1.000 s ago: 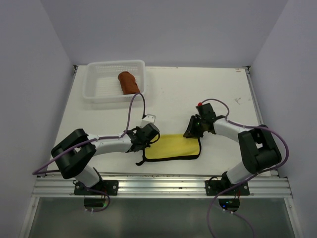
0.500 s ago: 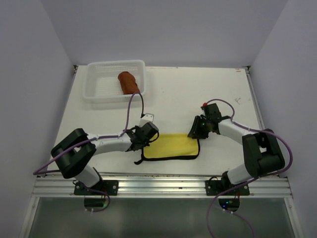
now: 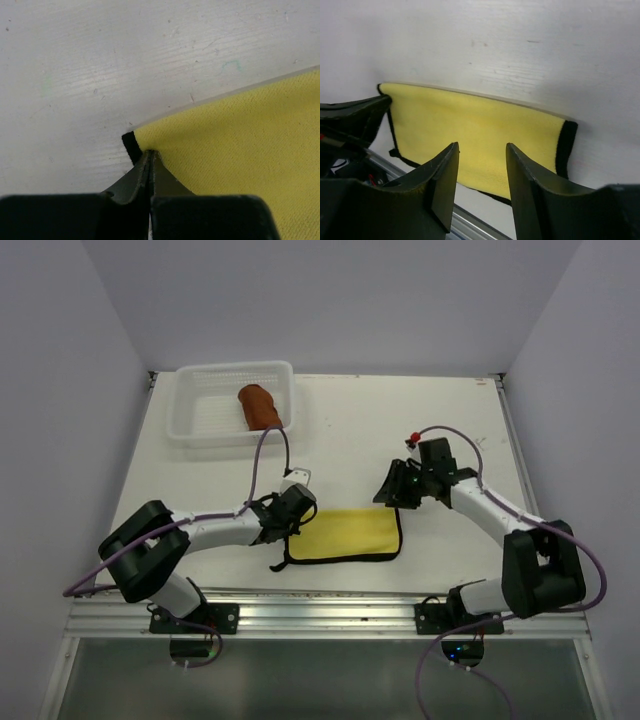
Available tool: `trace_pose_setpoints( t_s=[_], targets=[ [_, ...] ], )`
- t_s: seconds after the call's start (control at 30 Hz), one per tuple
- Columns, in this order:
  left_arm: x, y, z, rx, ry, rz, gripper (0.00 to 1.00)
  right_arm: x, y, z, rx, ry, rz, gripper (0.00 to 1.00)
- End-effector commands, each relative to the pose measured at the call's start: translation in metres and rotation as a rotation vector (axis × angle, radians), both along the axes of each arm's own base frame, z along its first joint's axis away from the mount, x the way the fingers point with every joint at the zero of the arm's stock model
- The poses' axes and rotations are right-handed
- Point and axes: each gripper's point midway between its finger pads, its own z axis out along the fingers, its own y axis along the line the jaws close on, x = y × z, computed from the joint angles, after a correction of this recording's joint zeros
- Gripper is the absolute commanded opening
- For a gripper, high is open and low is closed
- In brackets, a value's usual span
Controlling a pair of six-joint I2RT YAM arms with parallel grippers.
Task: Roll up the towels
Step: Fold the towel
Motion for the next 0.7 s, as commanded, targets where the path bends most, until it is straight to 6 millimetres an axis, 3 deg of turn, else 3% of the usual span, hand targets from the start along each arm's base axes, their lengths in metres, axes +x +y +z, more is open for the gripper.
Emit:
trace_pose_setpoints(
  t_s=[0.0, 0.1, 0.23, 0.5, 0.67],
  targets=[
    [-0.005, -0.003, -0.001, -0.017, 0.019, -0.051, 0.00, 0.008, 0.007, 0.059, 0.054, -0.147, 0.061, 0.47],
    [-0.004, 0.000, -0.002, 0.000, 0.016, -0.043, 0.00, 0.001, -0.020, 0.059, -0.092, -0.154, 0.014, 0.47],
    [-0.006, 0.004, -0.002, 0.007, 0.017, -0.035, 0.00, -0.020, -0.057, 0.036, -0.268, -0.107, -0.065, 0.45],
    [-0.008, -0.003, -0.003, -0.022, 0.025, -0.064, 0.00, -0.053, -0.062, -0.015, -0.272, -0.018, -0.051, 0.43],
    [-0.009, -0.003, -0.007, -0.015, 0.038, -0.070, 0.00, -0.053, -0.056, -0.024, -0.241, -0.018, -0.045, 0.44]
  ],
)
